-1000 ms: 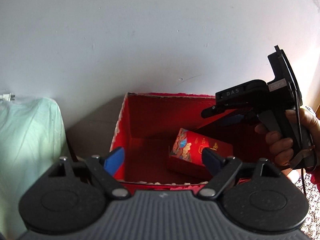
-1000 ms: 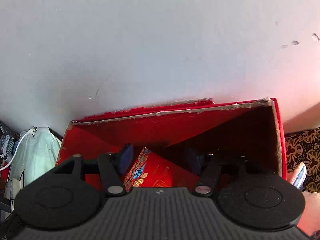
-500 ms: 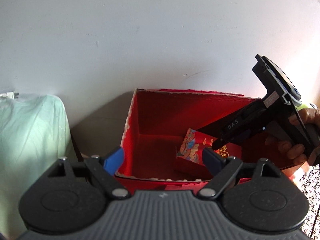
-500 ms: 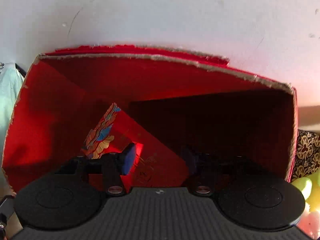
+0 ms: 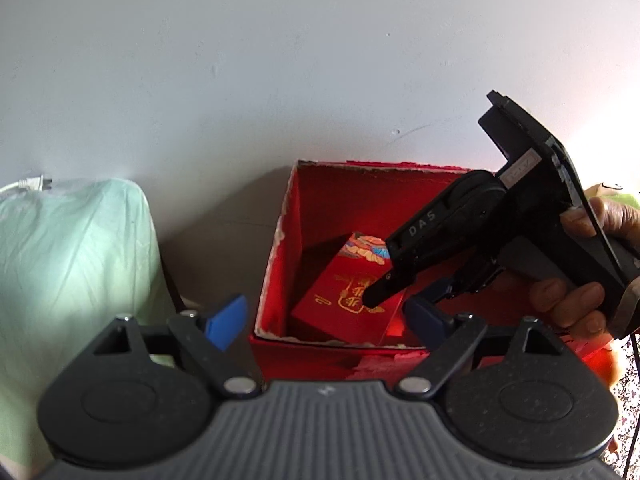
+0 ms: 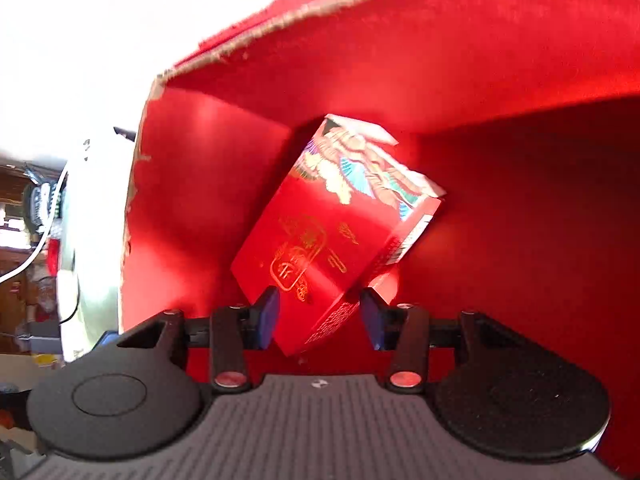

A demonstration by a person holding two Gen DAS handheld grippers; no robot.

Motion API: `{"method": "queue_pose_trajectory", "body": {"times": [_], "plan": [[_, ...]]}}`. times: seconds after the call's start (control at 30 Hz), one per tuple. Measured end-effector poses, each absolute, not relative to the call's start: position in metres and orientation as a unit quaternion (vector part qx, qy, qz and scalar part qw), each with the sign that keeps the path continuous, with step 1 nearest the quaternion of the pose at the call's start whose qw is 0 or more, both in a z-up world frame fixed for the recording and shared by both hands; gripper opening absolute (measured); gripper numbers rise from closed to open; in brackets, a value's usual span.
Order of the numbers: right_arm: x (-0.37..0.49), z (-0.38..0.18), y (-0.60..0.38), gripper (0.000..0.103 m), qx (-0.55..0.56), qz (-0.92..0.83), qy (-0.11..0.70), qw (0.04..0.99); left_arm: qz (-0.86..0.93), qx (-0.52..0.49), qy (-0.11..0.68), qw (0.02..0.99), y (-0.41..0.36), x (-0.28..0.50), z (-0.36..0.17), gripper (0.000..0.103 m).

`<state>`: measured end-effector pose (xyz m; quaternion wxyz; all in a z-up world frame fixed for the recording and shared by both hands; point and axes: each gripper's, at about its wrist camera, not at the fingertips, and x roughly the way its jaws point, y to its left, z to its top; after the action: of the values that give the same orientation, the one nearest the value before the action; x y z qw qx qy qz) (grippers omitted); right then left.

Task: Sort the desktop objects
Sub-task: 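Lower the gift box into the cardboard box and open the right gripper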

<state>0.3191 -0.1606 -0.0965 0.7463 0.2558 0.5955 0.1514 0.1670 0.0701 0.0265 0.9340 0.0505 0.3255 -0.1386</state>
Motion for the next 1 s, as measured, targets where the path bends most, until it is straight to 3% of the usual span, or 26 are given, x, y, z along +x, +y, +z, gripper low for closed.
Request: {"method": "queue_pose_trajectory", "body": {"times": [0.03, 0.17, 0.37, 0.5, 0.53, 0.57, 0.63, 0.77, 0.83, 1.0], "plan": [[0.318, -0.091, -0.166, 0.056, 0.25, 0.152, 0.587, 0.755, -0.142, 0.058, 0.316, 0.936, 0.067, 0.166, 0.032, 0.088], [0.309, -0.07, -0.195, 0.056, 0.232, 0.124, 0.552, 0.791, -0.201, 0.056, 0.291, 0.934, 0.052, 0.172, 0.048, 0.091], [0.296, -0.06, -0.232, 0.051, 0.2, 0.078, 0.549, 0.808, -0.267, 0.039, 0.364, 0.891, 0.009, 0.218, 0.023, 0.089], [0.327, -0.096, -0.19, 0.051, 0.165, 0.053, 0.568, 0.805, -0.263, 0.039, 0.438, 0.859, -0.007, 0.245, -0.008, 0.073], [0.338, -0.108, -0.174, 0.051, 0.158, 0.051, 0.575, 0.801, -0.261, 0.038, 0.452, 0.852, -0.008, 0.25, -0.013, 0.059], [0.343, -0.112, -0.171, 0.051, 0.16, 0.054, 0.58, 0.797, -0.267, 0.028, 0.465, 0.844, -0.006, 0.254, -0.015, 0.053], [0.349, -0.116, -0.166, 0.051, 0.16, 0.066, 0.587, 0.791, -0.262, 0.019, 0.476, 0.839, -0.004, 0.26, -0.015, 0.057], [0.358, -0.116, -0.155, 0.051, 0.189, 0.119, 0.575, 0.787, -0.22, 0.065, 0.508, 0.83, -0.011, 0.273, -0.02, 0.054], [0.359, -0.112, -0.154, 0.045, 0.192, 0.122, 0.564, 0.794, -0.199, 0.076, 0.514, 0.831, -0.008, 0.279, -0.022, 0.055], [0.345, -0.088, -0.173, 0.047, 0.202, 0.115, 0.538, 0.81, -0.166, 0.081, 0.513, 0.839, 0.001, 0.285, -0.023, 0.055]]}}
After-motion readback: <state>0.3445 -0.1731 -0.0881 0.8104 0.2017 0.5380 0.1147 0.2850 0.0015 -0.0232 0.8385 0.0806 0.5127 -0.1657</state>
